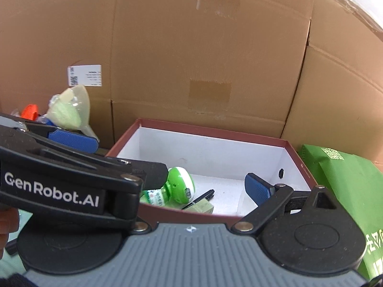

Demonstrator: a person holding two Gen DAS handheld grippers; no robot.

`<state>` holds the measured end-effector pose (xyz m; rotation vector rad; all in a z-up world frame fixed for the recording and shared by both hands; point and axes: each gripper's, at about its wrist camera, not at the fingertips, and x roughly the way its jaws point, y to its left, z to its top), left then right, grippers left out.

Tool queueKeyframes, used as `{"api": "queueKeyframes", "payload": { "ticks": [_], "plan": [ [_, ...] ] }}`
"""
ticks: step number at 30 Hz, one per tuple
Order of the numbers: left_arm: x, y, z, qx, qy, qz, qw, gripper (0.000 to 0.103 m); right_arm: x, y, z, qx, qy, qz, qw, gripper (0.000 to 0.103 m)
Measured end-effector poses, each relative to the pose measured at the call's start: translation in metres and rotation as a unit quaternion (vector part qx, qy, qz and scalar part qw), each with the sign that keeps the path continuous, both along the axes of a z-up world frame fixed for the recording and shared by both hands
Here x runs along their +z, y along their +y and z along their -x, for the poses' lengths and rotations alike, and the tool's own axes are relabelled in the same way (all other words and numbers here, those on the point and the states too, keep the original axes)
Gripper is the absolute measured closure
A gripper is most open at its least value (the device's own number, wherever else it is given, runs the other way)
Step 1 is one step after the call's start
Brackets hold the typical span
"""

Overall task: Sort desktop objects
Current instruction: 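Withdraw both grippers from the shoebox back to the pile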

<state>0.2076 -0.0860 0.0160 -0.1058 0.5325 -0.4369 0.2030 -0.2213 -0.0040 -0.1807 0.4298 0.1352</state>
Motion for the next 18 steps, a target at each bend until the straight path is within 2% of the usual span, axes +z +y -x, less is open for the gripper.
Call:
{"api": "queueKeyframes", "payload": {
  "ticks": [9,18],
  "plan": [
    [-0.009,0.014,0.05,0.036,-0.002,-0.023,0.9991,0.003,-0.009,0.016,0.044,0.008,0.002,-0.02,1.0,0.008],
    [-0.033,0.037,0.086,0.068,0.022,-0.038,0.9967,0.003,-0.035,0.041,0.079,0.023,0.03,-0.043,0.998,0.008]
  ]
}}
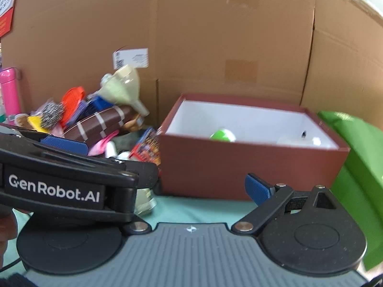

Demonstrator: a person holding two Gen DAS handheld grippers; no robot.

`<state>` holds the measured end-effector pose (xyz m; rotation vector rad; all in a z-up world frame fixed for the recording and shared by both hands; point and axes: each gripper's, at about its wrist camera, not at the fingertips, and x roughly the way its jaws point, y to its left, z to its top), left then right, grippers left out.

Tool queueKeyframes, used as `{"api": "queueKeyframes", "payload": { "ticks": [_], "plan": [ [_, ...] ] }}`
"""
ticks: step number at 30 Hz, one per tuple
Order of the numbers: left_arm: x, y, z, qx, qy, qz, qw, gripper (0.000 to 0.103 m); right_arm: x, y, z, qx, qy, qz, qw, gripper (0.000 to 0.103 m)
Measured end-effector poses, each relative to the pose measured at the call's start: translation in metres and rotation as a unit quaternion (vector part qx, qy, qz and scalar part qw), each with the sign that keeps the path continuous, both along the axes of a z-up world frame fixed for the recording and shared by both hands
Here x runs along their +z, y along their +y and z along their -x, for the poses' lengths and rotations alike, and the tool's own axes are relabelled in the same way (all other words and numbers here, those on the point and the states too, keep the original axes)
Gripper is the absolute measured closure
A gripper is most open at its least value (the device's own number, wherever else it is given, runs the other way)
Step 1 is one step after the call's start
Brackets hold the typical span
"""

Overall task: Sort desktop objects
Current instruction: 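Withdraw both grippers from the shoebox back to the pile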

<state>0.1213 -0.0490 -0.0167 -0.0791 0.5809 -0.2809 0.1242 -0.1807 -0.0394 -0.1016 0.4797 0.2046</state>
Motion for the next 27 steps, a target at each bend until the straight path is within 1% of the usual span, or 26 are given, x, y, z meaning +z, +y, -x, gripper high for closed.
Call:
{"api": "queueKeyframes", "payload": {
  "ticks": [8,13,17,20,23,25,27],
  "plan": [
    [-0.025,0.019,0.018,0.029,0.037,0.006,0.9989,0.003,-0.024,0.022,0.016,0.02,0.035,-0.013,0.999,0.008],
    [-0.042,0.031,0.029,0.04,0.048,0.007,0.998,0.003,-0.039,0.034,0.023,0.026,0.059,-0.019,0.998,0.008],
    [-0.055,0.043,0.036,0.045,0.059,0.017,0.9971,0.004,-0.052,0.046,0.029,0.038,0.071,-0.011,0.997,0.008],
    [-0.059,0.051,0.037,0.045,0.058,0.021,0.9971,0.004,-0.058,0.053,0.03,0.042,0.077,-0.005,0.996,0.008],
    [-0.057,0.062,0.035,0.044,0.052,0.036,0.9971,0.005,-0.062,0.056,0.029,0.043,0.08,0.004,0.996,0.008],
    [-0.054,0.068,0.033,0.046,0.043,0.041,0.9972,0.005,-0.062,0.057,0.027,0.044,0.08,0.001,0.996,0.008],
    [-0.053,0.072,0.03,0.045,0.038,0.038,0.9976,0.006,-0.061,0.056,0.025,0.045,0.077,-0.008,0.996,0.008]
  ]
}}
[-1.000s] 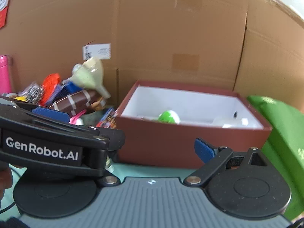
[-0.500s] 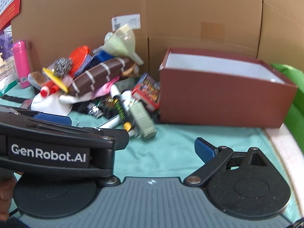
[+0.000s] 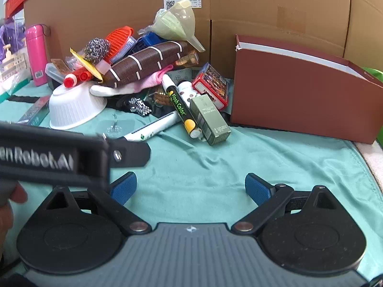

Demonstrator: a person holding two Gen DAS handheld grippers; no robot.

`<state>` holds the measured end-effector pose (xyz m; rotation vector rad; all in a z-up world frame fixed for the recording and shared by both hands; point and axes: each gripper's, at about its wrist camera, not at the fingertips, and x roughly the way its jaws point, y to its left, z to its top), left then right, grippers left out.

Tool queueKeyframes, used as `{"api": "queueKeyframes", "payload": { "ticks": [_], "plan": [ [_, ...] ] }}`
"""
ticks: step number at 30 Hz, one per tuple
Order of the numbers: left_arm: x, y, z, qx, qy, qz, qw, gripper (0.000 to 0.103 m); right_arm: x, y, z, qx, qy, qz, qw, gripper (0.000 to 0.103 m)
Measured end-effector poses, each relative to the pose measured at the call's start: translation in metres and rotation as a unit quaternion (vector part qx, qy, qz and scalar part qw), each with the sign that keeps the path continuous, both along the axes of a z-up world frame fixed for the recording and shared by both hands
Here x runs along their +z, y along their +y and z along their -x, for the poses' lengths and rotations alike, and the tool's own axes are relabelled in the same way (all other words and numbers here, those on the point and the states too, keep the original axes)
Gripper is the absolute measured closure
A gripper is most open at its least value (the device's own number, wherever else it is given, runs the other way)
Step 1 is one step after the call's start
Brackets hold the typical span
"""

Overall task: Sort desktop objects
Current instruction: 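Withdraw both grippers from the shoebox back to the pile, then grasp the white marker with the left gripper while the right grasps a black marker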

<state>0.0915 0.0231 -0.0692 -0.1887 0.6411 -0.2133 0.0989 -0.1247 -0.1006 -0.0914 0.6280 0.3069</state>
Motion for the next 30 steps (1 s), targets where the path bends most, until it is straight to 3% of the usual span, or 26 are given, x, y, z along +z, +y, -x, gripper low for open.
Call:
{"api": "queueKeyframes", "payload": {
  "ticks": [10,14,19,22,24,30],
  "plan": [
    [0.011,0.034,-0.014,0.009,-0.006,0.024,0.9997,0.025,0.006,0.032,-0.021,0.036,0.0,-0.037,0.999,0.008],
    [0.008,0.03,-0.021,-0.02,0.008,0.03,0.9993,0.036,0.002,0.049,-0.032,0.045,0.005,-0.034,0.998,0.012],
    [-0.001,0.022,-0.03,-0.04,0.027,0.034,0.9983,0.045,0.001,0.048,-0.032,0.055,0.016,-0.031,0.998,0.032],
    [-0.006,0.018,-0.034,-0.045,0.041,0.042,0.9973,0.056,0.002,0.045,-0.028,0.065,0.015,-0.019,0.998,0.042],
    [-0.008,0.017,-0.037,-0.051,0.049,0.055,0.996,0.064,0.002,0.042,-0.023,0.069,0.012,-0.004,0.998,0.057],
    [-0.01,0.004,-0.048,-0.043,0.064,0.072,0.9945,0.065,0.005,0.019,-0.012,0.052,0.012,0.019,0.998,0.085]
  ]
}}
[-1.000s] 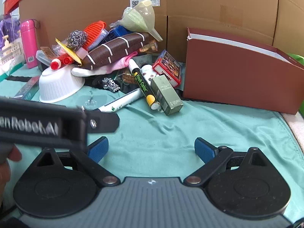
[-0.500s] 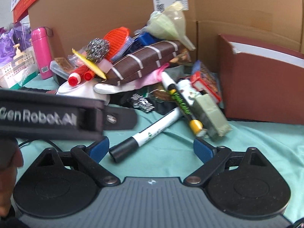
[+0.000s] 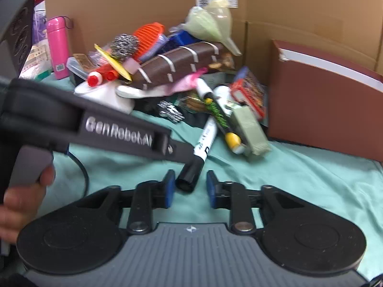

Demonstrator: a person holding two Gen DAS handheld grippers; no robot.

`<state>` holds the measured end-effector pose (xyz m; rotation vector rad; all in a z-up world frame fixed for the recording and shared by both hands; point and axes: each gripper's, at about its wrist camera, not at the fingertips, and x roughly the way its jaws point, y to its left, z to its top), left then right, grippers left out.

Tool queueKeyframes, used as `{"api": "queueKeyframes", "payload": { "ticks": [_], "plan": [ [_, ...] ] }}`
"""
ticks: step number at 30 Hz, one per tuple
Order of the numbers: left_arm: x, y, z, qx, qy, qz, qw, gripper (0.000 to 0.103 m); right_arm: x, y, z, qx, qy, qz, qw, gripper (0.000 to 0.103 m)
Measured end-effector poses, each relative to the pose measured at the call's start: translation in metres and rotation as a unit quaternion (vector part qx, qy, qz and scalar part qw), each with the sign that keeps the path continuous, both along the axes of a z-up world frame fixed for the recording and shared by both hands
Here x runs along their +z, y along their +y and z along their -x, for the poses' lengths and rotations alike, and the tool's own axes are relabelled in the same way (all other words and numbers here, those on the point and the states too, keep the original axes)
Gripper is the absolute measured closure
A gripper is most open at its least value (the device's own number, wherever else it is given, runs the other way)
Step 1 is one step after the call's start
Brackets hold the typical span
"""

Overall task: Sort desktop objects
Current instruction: 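Grasp the white marker with the left gripper while the right grasps a black marker, then lift both markers and carry them over the shoebox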

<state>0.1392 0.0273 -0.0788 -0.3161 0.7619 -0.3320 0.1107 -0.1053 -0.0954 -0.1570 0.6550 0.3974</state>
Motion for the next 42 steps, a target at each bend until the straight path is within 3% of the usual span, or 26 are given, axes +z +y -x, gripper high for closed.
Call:
{"api": "queueKeyframes", "payload": {
  "ticks": [11,13,15,18,22,30,36,42],
  "plan": [
    [-0.003,-0.027,-0.024,0.015,0.0,-0.021,0.9997,0.065,0.001,-0.01,-0.006,-0.013,0.004,-0.013,1.0,0.082],
    [-0.003,-0.029,-0.025,0.02,-0.001,-0.028,0.9994,0.067,0.001,-0.008,-0.009,-0.015,0.005,-0.016,1.0,0.082],
    [-0.003,-0.033,-0.025,0.022,-0.005,-0.043,0.9988,0.076,0.0,-0.008,-0.012,-0.017,0.003,-0.019,1.0,0.081],
    [-0.004,-0.031,-0.024,0.026,0.002,-0.038,0.9989,0.082,0.0,-0.004,-0.007,0.004,0.001,-0.011,1.0,0.082],
    [-0.004,-0.026,-0.019,0.031,0.008,-0.025,0.9992,0.081,0.0,0.002,0.006,0.037,-0.005,0.012,0.999,0.083],
    [-0.004,-0.029,-0.025,0.02,-0.003,-0.036,0.9992,0.081,-0.003,0.005,-0.006,0.004,-0.001,-0.007,1.0,0.082],
    [-0.001,-0.028,-0.013,0.028,0.002,-0.035,0.999,0.082,-0.004,0.005,0.001,0.018,-0.002,-0.012,1.0,0.084],
    [0.021,-0.031,0.01,0.038,-0.034,-0.033,0.9982,0.082,0.012,0.002,0.022,0.027,-0.027,-0.022,0.999,0.084]
  ]
}}
